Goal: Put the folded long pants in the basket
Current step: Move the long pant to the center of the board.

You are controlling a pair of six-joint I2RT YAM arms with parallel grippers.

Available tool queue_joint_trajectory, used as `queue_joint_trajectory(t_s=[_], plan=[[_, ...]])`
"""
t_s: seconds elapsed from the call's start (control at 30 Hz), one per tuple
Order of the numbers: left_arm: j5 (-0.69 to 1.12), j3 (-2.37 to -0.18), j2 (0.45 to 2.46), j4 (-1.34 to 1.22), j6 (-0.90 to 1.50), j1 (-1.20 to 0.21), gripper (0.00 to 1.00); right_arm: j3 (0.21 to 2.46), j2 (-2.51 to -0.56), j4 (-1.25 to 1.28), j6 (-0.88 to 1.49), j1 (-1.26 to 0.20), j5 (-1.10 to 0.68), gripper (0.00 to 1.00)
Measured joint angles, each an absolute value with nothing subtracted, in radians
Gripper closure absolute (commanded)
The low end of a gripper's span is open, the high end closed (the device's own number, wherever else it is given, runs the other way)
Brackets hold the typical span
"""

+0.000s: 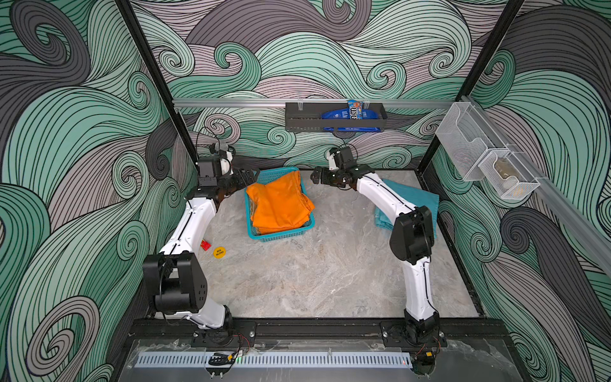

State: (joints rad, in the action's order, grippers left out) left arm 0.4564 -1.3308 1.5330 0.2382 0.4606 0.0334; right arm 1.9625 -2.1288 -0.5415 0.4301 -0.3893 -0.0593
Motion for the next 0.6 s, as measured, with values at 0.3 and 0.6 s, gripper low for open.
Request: queue_joint_trajectory(t_s=[0.3,0.6], plan=[[0.426,-1.323,1.518,0.115,0.488,-0.285,0.02,1.559,-1.901,-0.526,0.341,-0.057,-0.001,0.0],[0.427,-1.325,1.591,-0.006,0.525,-0.452,0.01,1.395,-1.898,-0.518,0.322,0.281,0.045,0.0]])
